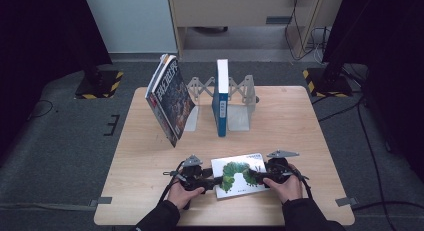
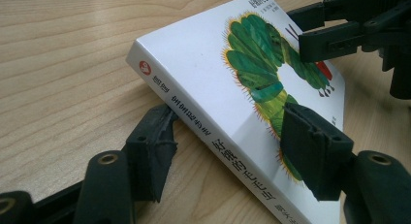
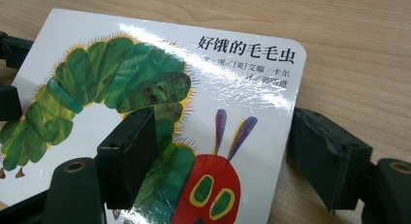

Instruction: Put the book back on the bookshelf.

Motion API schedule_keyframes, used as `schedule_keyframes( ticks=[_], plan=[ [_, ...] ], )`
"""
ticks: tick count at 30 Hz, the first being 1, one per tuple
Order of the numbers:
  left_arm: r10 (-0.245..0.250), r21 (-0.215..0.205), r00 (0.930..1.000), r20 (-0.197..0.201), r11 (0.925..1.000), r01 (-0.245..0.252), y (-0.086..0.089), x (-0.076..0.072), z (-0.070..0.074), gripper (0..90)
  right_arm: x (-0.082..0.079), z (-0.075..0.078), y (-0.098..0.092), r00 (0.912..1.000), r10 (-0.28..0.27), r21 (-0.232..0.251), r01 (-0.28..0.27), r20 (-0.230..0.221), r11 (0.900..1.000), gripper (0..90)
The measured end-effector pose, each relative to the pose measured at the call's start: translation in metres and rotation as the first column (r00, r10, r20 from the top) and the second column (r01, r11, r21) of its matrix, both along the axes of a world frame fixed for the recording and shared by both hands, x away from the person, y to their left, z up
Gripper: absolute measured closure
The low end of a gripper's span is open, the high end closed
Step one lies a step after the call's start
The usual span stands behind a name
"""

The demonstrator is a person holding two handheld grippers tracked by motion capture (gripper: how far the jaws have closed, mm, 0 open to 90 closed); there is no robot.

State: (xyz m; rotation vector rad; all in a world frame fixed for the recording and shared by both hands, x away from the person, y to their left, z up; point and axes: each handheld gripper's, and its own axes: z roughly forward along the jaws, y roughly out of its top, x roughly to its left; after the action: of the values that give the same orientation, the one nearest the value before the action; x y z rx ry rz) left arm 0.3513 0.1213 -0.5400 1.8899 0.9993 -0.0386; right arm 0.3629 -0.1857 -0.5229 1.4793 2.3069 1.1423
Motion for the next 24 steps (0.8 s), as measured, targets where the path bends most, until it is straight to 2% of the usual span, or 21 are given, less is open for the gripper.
schedule_keyframes(
  ticks=[4, 5, 13, 15, 16, 18, 24],
  plan=[
    [-0.005, 0.000, 1.0000, -0.002, 1.0000, 0.005, 0.001, 0.000, 0.000, 36.1, 0.002, 0.000, 0.002, 0.9999, -0.003, 0.006, 0.003, 0.015, 1.000, 26.9],
    [-0.009, 0.000, 1.0000, 0.002, 1.0000, 0.009, 0.001, 0.000, 0.000, 35.8, 0.003, 0.001, 0.003, 0.9994, -0.001, 0.006, 0.000, 0.034, 1.000, 27.7],
    [-0.006, 0.004, 1.0000, 0.002, 1.0000, 0.006, 0.001, -0.002, 0.001, 35.5, 0.005, 0.002, 0.005, 0.9989, 0.011, 0.010, -0.012, 0.047, 1.000, 29.1],
    [-0.001, 0.014, 1.0000, 0.002, 0.9999, 0.001, 0.000, -0.003, 0.002, 35.6, 0.005, 0.003, 0.005, 0.9991, 0.010, 0.014, -0.011, 0.041, 1.000, 29.3],
    [-0.003, 0.023, 1.0000, 0.005, 0.9997, 0.002, -0.001, -0.003, 0.004, 35.8, 0.005, 0.003, 0.004, 0.9984, 0.017, 0.011, -0.018, 0.053, 1.000, 30.4],
    [-0.005, 0.049, 0.9993, 0.037, 0.9988, 0.003, -0.002, -0.004, 0.010, 36.2, 0.005, 0.004, 0.004, 0.9977, 0.008, 0.028, -0.010, 0.068, 1.000, 32.6],
    [0.021, 0.025, 0.9988, 0.045, 0.9994, -0.022, 0.002, -0.004, 0.016, 45.0, 0.006, 0.009, 0.001, 0.9943, 0.000, 0.060, -0.007, 0.106, 0.998, 35.9]
  ],
)
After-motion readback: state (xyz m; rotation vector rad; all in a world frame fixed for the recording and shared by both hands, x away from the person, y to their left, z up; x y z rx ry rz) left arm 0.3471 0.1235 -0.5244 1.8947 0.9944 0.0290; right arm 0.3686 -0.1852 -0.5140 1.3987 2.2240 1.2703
